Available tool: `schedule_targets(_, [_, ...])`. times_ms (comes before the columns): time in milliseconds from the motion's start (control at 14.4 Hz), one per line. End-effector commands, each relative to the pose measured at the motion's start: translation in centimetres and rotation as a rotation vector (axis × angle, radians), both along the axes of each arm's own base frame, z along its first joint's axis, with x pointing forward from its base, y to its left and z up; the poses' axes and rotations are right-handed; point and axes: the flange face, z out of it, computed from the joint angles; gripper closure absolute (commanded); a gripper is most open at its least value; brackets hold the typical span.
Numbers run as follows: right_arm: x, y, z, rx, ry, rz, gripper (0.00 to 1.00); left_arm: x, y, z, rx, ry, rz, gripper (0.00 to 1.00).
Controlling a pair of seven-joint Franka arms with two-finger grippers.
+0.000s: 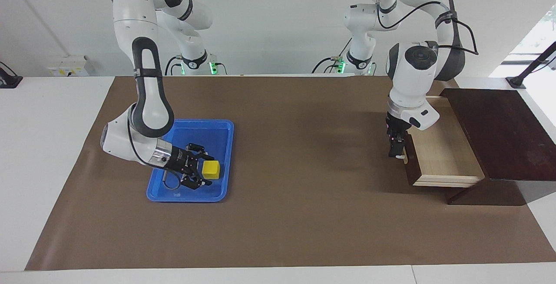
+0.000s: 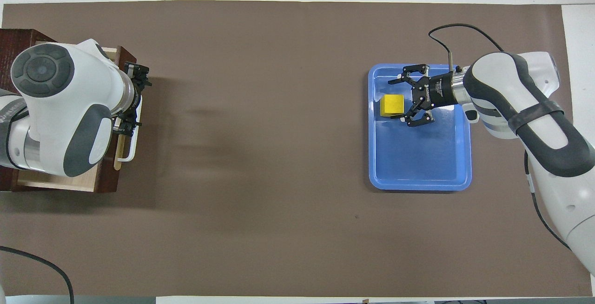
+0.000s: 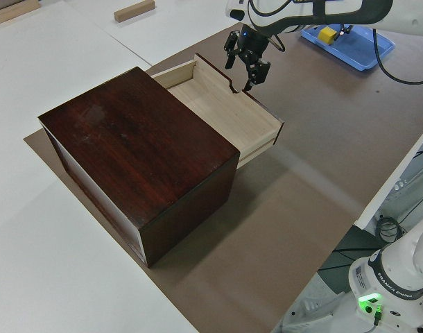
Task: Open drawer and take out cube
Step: 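Open the right gripper to release the cube into the blue tray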
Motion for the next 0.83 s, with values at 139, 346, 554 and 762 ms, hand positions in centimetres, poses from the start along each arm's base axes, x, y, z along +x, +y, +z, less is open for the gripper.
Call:
schedule_targets(139, [-1.4, 1.1, 11.6, -0.068, -0.055, 0.025, 0.0, 1.3, 3.9, 0.1, 0.024, 0.0, -0.036, 0.0])
schedule_targets(346, [-3.6, 1.6, 19.3, -0.211, -0.138, 0.2, 0.0, 2.4, 8.4, 1.0, 0.048, 0.001, -0.092, 0.0])
schedule_targets(554, [-5.5, 1.6, 26.0, -0.314, -0.236, 0.459, 0.0, 2.9, 14.2, 1.6, 0.062, 0.001, -0.114, 0.0])
schedule_targets(762, [-9.0, 1.4, 30.6, -0.417, -0.37, 0.753, 0.0, 2.6, 17.3, 1.5, 0.068, 0.007, -0.123, 0.0])
